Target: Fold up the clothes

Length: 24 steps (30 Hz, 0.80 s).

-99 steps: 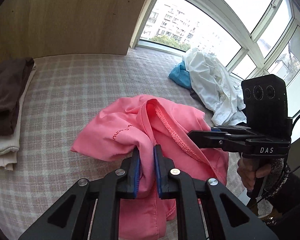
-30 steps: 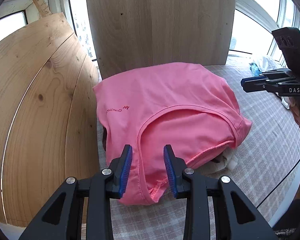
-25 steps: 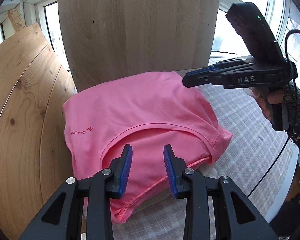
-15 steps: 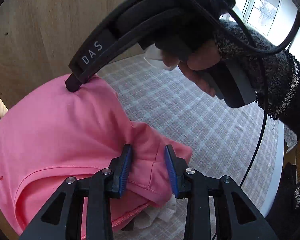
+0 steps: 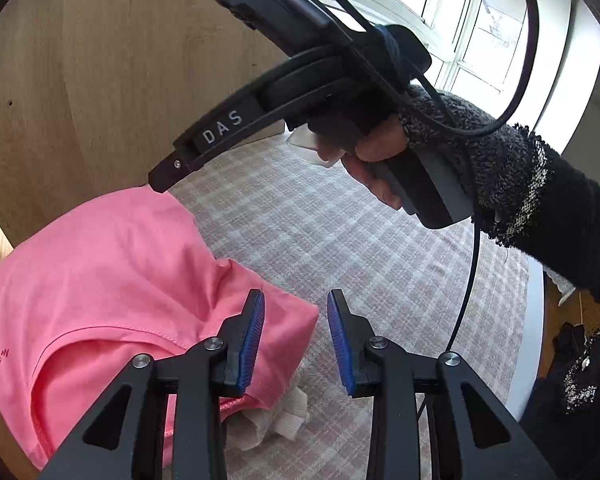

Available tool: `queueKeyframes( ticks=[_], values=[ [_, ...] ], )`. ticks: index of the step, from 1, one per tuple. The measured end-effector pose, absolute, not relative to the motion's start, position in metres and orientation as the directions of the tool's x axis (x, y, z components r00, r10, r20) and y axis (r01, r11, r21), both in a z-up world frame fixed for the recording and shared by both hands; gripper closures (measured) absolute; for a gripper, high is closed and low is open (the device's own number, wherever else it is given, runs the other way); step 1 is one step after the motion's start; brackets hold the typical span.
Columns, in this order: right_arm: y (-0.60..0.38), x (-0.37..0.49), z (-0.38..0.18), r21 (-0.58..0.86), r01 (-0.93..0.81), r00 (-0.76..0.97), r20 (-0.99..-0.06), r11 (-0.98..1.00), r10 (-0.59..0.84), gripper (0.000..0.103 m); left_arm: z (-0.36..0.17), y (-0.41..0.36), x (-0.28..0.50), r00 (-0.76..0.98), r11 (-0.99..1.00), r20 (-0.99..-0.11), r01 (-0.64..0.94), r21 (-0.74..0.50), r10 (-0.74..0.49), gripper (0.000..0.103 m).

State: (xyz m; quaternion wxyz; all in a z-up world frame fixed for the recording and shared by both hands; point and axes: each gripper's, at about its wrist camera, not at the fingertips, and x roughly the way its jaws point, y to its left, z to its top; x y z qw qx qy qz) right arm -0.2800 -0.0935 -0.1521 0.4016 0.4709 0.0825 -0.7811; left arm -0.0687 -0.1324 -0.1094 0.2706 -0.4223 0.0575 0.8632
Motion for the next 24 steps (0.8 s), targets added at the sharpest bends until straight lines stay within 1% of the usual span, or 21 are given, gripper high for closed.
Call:
queueKeyframes(
  ticks=[1, 3, 4, 5, 7, 8, 10, 11, 13, 16, 17, 18, 20, 21, 22, 23, 24],
  values=[
    [-0.093, -0.281, -0.152, 0.26, 0.703, -0.228, -0.799, -0.662, -0.557, 0.082, -0.114, -0.122, -0.067, -0.496, -0.844, -0.775, -0.53, -0.087, 0.391, 0.072],
    [-0.091, -0.282, -0.152, 0.282, 0.699, -0.217, -0.792, -0.657, -0.571, 0.082, -0.132, -0.105, -0.066, -0.51, -0.841, -0.808, -0.539, 0.034, 0.295, 0.064],
    [-0.093, -0.283, -0.152, 0.286, 0.7, -0.214, -0.79, -0.654, -0.574, 0.082, -0.143, -0.1, -0.068, -0.507, -0.838, -0.825, -0.541, 0.078, 0.25, 0.067],
    [-0.095, -0.284, -0.153, 0.294, 0.7, -0.207, -0.789, -0.651, -0.579, 0.082, -0.149, -0.098, -0.069, -0.505, -0.832, -0.83, -0.546, 0.094, 0.238, 0.071],
    [-0.099, -0.284, -0.154, 0.295, 0.707, -0.198, -0.79, -0.643, -0.58, 0.082, -0.15, -0.098, -0.068, -0.529, -0.827, -0.813, -0.552, 0.111, 0.245, 0.091],
    [-0.102, -0.284, -0.154, 0.29, 0.713, -0.195, -0.792, -0.638, -0.579, 0.082, -0.148, -0.102, -0.071, -0.524, -0.832, -0.815, -0.546, 0.096, 0.249, 0.095],
    [-0.107, -0.281, -0.153, 0.299, 0.731, -0.179, -0.783, -0.613, -0.595, 0.082, -0.139, -0.123, -0.086, -0.496, -0.84, -0.811, -0.542, 0.011, 0.31, 0.098],
    [-0.109, -0.28, -0.153, 0.303, 0.74, -0.171, -0.779, -0.601, -0.603, 0.082, -0.132, -0.133, -0.09, -0.485, -0.839, -0.804, -0.543, -0.032, 0.345, 0.098],
    [-0.117, -0.278, -0.161, 0.289, 0.757, -0.161, -0.786, -0.586, -0.597, 0.082, -0.116, -0.141, -0.079, -0.479, -0.822, -0.78, -0.564, -0.08, 0.404, 0.098],
    [-0.13, -0.284, -0.18, 0.182, 0.769, -0.208, -0.835, -0.613, -0.51, 0.082, -0.099, -0.147, -0.064, -0.465, -0.789, -0.756, -0.605, -0.107, 0.46, 0.098],
    [-0.128, -0.285, -0.179, 0.193, 0.763, -0.208, -0.83, -0.617, -0.517, 0.082, -0.094, -0.149, -0.06, -0.458, -0.778, -0.75, -0.618, -0.117, 0.477, 0.098],
    [-0.125, -0.286, -0.178, 0.204, 0.757, -0.208, -0.826, -0.621, -0.524, 0.082, -0.097, -0.15, -0.061, -0.447, -0.773, -0.755, -0.622, -0.124, 0.48, 0.098],
    [-0.12, -0.288, -0.176, 0.225, 0.745, -0.209, -0.816, -0.629, -0.539, 0.082, -0.108, -0.148, -0.064, -0.436, -0.794, -0.786, -0.597, -0.112, 0.439, 0.098],
    [-0.117, -0.282, -0.169, 0.226, 0.754, -0.218, -0.8, -0.617, -0.559, 0.082, -0.112, -0.145, -0.055, -0.421, -0.802, -0.806, -0.587, -0.108, 0.416, 0.097],
    [-0.113, -0.276, -0.163, 0.226, 0.763, -0.227, -0.783, -0.605, -0.579, 0.082, -0.117, -0.143, -0.055, -0.414, -0.813, -0.818, -0.572, -0.108, 0.4, 0.091],
    [-0.109, -0.269, -0.156, 0.227, 0.773, -0.234, -0.766, -0.593, -0.598, 0.082, -0.12, -0.143, -0.054, -0.406, -0.82, -0.822, -0.56, -0.122, 0.4, 0.081],
    [-0.11, -0.263, -0.156, 0.233, 0.79, -0.214, -0.762, -0.567, -0.611, 0.082, -0.119, -0.143, -0.049, -0.407, -0.818, -0.811, -0.556, -0.145, 0.421, 0.078]
  ],
)
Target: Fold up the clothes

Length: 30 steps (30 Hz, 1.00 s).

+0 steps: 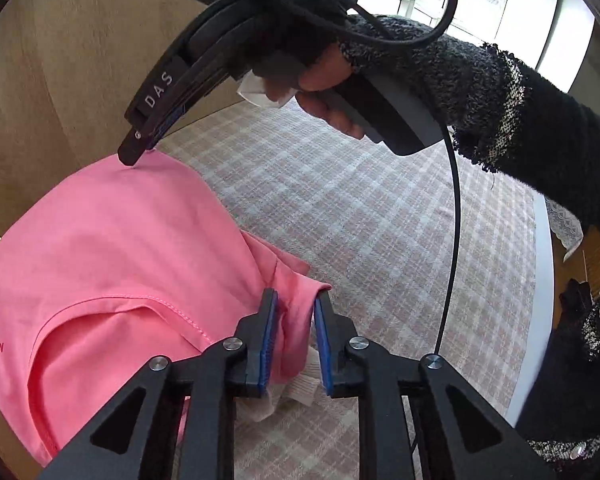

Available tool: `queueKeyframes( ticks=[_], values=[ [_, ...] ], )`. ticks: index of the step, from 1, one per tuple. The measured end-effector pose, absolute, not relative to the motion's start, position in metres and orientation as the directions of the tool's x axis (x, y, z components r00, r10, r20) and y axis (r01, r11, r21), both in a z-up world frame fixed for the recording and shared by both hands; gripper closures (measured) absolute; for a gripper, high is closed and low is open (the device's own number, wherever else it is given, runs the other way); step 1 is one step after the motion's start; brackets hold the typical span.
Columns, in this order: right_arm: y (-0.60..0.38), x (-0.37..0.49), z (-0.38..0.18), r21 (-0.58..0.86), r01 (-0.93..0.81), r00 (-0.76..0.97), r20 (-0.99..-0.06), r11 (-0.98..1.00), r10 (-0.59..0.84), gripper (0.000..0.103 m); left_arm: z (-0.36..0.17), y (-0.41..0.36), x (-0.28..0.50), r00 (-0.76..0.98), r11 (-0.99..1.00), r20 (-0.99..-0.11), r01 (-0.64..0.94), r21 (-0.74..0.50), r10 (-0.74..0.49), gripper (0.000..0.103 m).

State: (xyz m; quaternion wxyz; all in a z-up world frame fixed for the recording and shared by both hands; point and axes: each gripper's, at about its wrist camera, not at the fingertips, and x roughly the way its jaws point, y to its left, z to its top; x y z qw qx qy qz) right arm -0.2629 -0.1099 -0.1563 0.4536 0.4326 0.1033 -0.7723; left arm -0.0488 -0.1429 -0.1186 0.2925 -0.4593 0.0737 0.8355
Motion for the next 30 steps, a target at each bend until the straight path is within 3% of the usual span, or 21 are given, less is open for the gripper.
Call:
queueKeyframes(
  ticks=[2, 5, 8, 11, 15, 20, 23, 25, 28, 30],
  values=[
    [-0.112, -0.25, -0.157, 0.242, 0.822, -0.175, -0.755, -0.516, -0.632, 0.082, -0.11, -0.147, -0.035, -0.431, -0.817, -0.771, -0.543, -0.193, 0.468, 0.074],
    [-0.126, -0.254, -0.191, -0.006, 0.813, -0.276, -0.885, -0.582, -0.376, 0.081, -0.097, -0.164, -0.015, -0.489, -0.846, -0.727, -0.474, -0.242, 0.482, 0.07],
    [-0.121, -0.262, -0.166, 0.09, 0.783, -0.269, -0.843, -0.616, -0.466, 0.08, -0.088, -0.196, 0.013, -0.612, -0.94, -0.726, -0.307, -0.148, 0.314, 0.069],
    [-0.151, -0.25, -0.139, 0.152, 0.835, -0.216, -0.794, -0.529, -0.569, 0.079, -0.091, -0.249, 0.042, -0.695, -0.996, -0.714, -0.079, -0.04, 0.084, 0.063],
    [-0.216, -0.231, -0.119, 0.164, 0.905, -0.134, -0.765, -0.392, -0.63, 0.079, -0.113, -0.294, 0.054, -0.68, -0.989, -0.732, 0.138, -0.053, -0.055, 0.063],
    [-0.291, -0.223, -0.13, 0.233, 0.932, 0.009, -0.78, -0.277, -0.625, 0.082, -0.128, -0.308, 0.046, -0.703, -0.983, -0.71, 0.153, -0.099, -0.037, 0.063],
    [-0.325, -0.215, -0.164, 0.133, 0.952, -0.03, -0.855, -0.275, -0.518, 0.083, -0.132, -0.315, 0.035, -0.719, -0.989, -0.695, 0.112, -0.095, -0.015, 0.063],
    [-0.341, -0.214, -0.181, 0.081, 0.959, -0.057, -0.885, -0.273, -0.462, 0.087, -0.143, -0.317, 0.031, -0.677, -0.987, -0.735, 0.09, -0.132, 0.037, 0.063],
    [-0.328, -0.216, -0.16, 0.122, 0.95, -0.05, -0.848, -0.287, -0.527, 0.087, -0.155, -0.313, 0.03, -0.627, -0.989, -0.776, 0.069, -0.133, 0.061, 0.064],
    [-0.318, -0.212, -0.14, 0.144, 0.95, -0.043, -0.818, -0.276, -0.574, 0.087, -0.144, -0.314, 0.039, -0.653, -0.989, -0.754, 0.061, -0.138, 0.065, 0.064]
  ],
)
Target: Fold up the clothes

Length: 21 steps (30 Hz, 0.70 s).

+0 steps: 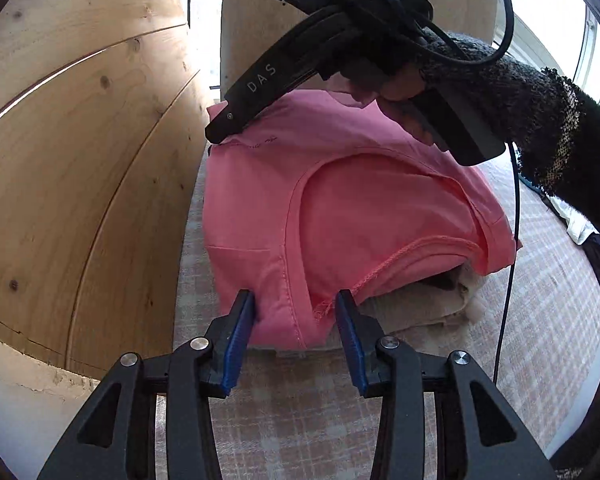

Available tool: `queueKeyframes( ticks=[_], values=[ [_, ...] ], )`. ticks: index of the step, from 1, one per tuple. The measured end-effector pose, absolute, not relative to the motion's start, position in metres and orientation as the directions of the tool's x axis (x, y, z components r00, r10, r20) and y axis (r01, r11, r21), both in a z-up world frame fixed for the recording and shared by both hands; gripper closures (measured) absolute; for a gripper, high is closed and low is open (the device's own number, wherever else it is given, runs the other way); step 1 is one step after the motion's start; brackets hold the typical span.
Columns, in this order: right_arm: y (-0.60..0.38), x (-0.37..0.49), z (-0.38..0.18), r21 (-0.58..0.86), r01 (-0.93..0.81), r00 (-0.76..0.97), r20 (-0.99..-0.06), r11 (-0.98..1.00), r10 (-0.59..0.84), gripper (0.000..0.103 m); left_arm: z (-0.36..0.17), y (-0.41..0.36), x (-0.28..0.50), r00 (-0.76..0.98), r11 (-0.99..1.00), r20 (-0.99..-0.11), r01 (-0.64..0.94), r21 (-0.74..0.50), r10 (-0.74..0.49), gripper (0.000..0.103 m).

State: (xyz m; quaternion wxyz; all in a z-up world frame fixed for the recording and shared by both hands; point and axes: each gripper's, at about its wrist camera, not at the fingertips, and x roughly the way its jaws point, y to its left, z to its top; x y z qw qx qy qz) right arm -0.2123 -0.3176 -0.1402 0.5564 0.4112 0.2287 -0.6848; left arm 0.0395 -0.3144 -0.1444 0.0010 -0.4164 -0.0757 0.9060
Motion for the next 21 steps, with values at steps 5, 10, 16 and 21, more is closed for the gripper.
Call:
queueKeyframes(
  ticks=[5, 10, 16, 21],
  values=[
    [-0.265, -0.212, -0.107, 0.22, 0.926, -0.031, -0.766, -0.307, -0.642, 0.084, -0.122, -0.32, 0.05, -0.704, -0.992, -0.71, 0.067, -0.111, 0.032, 0.063],
    [-0.134, -0.213, -0.084, 0.287, 0.829, -0.159, -0.701, -0.48, -0.695, 0.075, -0.12, -0.3, 0.039, -0.682, -0.998, -0.73, -0.008, -0.056, 0.046, 0.063],
    [-0.009, -0.165, -0.149, 0.401, 0.672, -0.172, -0.733, -0.622, -0.658, 0.075, -0.108, -0.251, -0.005, -0.67, -0.98, -0.728, -0.198, -0.013, 0.145, 0.062],
    [-0.003, -0.137, -0.182, 0.471, 0.62, -0.17, -0.699, -0.627, -0.694, 0.075, -0.085, -0.221, -0.069, -0.66, -0.945, -0.719, -0.326, 0.013, 0.218, 0.061]
  ],
)
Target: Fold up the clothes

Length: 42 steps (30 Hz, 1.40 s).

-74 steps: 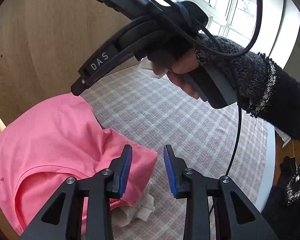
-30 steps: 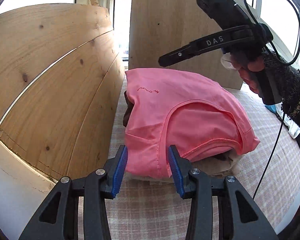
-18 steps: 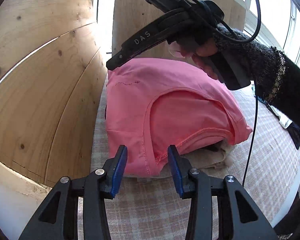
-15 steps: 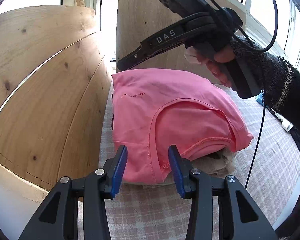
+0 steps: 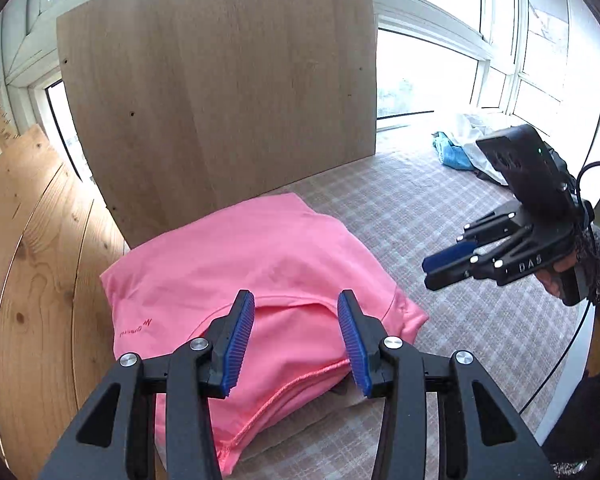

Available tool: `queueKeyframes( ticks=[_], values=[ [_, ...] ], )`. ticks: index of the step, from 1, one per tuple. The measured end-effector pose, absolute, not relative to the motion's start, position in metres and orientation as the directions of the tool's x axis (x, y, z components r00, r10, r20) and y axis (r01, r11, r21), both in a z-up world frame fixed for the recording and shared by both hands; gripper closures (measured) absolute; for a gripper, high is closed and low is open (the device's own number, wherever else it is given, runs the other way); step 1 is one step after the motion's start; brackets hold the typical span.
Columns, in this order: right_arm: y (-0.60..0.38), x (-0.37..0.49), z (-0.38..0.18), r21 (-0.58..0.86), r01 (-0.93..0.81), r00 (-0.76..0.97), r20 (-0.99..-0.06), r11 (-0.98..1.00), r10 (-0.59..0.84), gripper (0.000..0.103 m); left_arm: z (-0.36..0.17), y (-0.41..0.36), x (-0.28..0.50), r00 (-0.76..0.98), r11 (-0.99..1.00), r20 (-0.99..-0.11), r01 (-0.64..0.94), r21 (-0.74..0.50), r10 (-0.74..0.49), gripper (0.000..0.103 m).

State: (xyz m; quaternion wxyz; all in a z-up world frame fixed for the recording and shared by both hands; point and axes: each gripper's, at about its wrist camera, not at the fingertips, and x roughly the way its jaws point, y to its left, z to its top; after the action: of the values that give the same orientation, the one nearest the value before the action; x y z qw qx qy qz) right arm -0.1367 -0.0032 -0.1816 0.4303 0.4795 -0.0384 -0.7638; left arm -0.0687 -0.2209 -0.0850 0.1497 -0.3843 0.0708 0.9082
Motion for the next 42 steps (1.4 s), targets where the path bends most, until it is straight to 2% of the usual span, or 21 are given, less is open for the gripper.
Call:
queueKeyframes(
  ticks=[2, 4, 6, 10, 11, 15, 17, 20, 24, 26, 28, 30, 33, 35, 36, 38, 39, 40, 42],
  values=[
    [-0.009, -0.13, -0.175, 0.459, 0.652, -0.213, -0.653, -0.603, -0.727, 0.075, -0.086, -0.215, -0.095, -0.633, -0.932, -0.73, -0.361, -0.016, 0.258, 0.061],
    [-0.026, -0.126, -0.178, 0.356, 0.718, -0.221, -0.699, -0.599, -0.68, 0.075, -0.093, -0.21, -0.113, -0.613, -0.926, -0.737, -0.376, -0.043, 0.284, 0.061],
    [-0.037, -0.129, -0.197, 0.141, 0.725, -0.272, -0.84, -0.674, -0.469, 0.075, -0.108, -0.209, -0.122, -0.581, -0.922, -0.759, -0.382, -0.063, 0.293, 0.061],
    [-0.007, -0.134, -0.179, 0.251, 0.677, -0.272, -0.788, -0.692, -0.552, 0.075, -0.136, -0.216, -0.122, -0.54, -0.944, -0.823, -0.331, 0.016, 0.175, 0.062],
    [-0.003, -0.131, -0.17, 0.289, 0.672, -0.275, -0.757, -0.682, -0.592, 0.075, -0.132, -0.218, -0.113, -0.553, -0.948, -0.814, -0.319, 0.01, 0.178, 0.062],
    [-0.028, -0.109, -0.157, 0.282, 0.752, -0.231, -0.734, -0.596, -0.638, 0.072, -0.112, -0.223, -0.068, -0.593, -0.948, -0.768, -0.313, -0.058, 0.243, 0.062],
    [-0.043, -0.092, -0.163, 0.223, 0.793, -0.228, -0.753, -0.566, -0.617, 0.072, -0.111, -0.221, -0.047, -0.586, -0.944, -0.767, -0.32, -0.078, 0.262, 0.061],
    [-0.058, -0.084, -0.178, 0.226, 0.825, -0.165, -0.78, -0.518, -0.603, 0.072, -0.118, -0.219, -0.024, -0.564, -0.944, -0.779, -0.314, -0.105, 0.274, 0.061],
    [-0.046, -0.095, -0.199, 0.167, 0.764, -0.168, -0.881, -0.623, -0.442, 0.072, -0.124, -0.237, -0.003, -0.577, -0.962, -0.774, -0.229, -0.151, 0.259, 0.061],
    [-0.032, -0.098, -0.178, 0.25, 0.712, -0.189, -0.832, -0.657, -0.522, 0.071, -0.121, -0.256, 0.007, -0.609, -0.978, -0.766, -0.141, -0.153, 0.208, 0.061],
    [-0.028, -0.1, -0.154, 0.266, 0.683, -0.264, -0.779, -0.68, -0.569, 0.049, -0.12, -0.273, 0.016, -0.633, -0.983, -0.754, -0.068, -0.173, 0.176, 0.06],
    [-0.041, -0.106, -0.133, 0.223, 0.69, -0.356, -0.724, -0.689, -0.591, 0.035, -0.12, -0.288, 0.024, -0.65, -0.981, -0.745, -0.003, -0.195, 0.15, 0.059],
    [-0.072, -0.13, -0.108, 0.159, 0.716, -0.435, -0.66, -0.68, -0.612, 0.033, -0.12, -0.299, 0.02, -0.659, -0.971, -0.735, 0.03, -0.236, 0.158, 0.058],
    [-0.086, -0.165, -0.102, 0.205, 0.699, -0.408, -0.672, -0.686, -0.617, 0.033, -0.116, -0.295, 0.008, -0.668, -0.978, -0.729, 0.009, -0.21, 0.15, 0.058],
    [-0.09, -0.183, -0.102, 0.25, 0.695, -0.376, -0.674, -0.675, -0.637, 0.033, -0.114, -0.29, 0.002, -0.677, -0.981, -0.722, -0.007, -0.193, 0.146, 0.058],
    [-0.096, -0.217, -0.103, 0.307, 0.675, -0.329, -0.688, -0.671, -0.647, 0.049, -0.106, -0.277, -0.013, -0.687, -0.982, -0.708, -0.048, -0.184, 0.166, 0.058],
    [-0.1, -0.231, -0.108, 0.317, 0.657, -0.312, -0.712, -0.684, -0.629, 0.078, -0.103, -0.265, -0.021, -0.691, -0.98, -0.698, -0.084, -0.181, 0.189, 0.058],
    [-0.101, -0.243, -0.112, 0.326, 0.647, -0.295, -0.727, -0.69, -0.62, 0.097, -0.1, -0.252, -0.027, -0.696, -0.976, -0.685, -0.124, -0.18, 0.214, 0.058],
    [-0.106, -0.255, -0.121, 0.324, 0.642, -0.271, -0.752, -0.695, -0.601, 0.097, -0.099, -0.223, -0.04, -0.683, -0.953, -0.666, -0.235, -0.191, 0.301, 0.057]
  ],
)
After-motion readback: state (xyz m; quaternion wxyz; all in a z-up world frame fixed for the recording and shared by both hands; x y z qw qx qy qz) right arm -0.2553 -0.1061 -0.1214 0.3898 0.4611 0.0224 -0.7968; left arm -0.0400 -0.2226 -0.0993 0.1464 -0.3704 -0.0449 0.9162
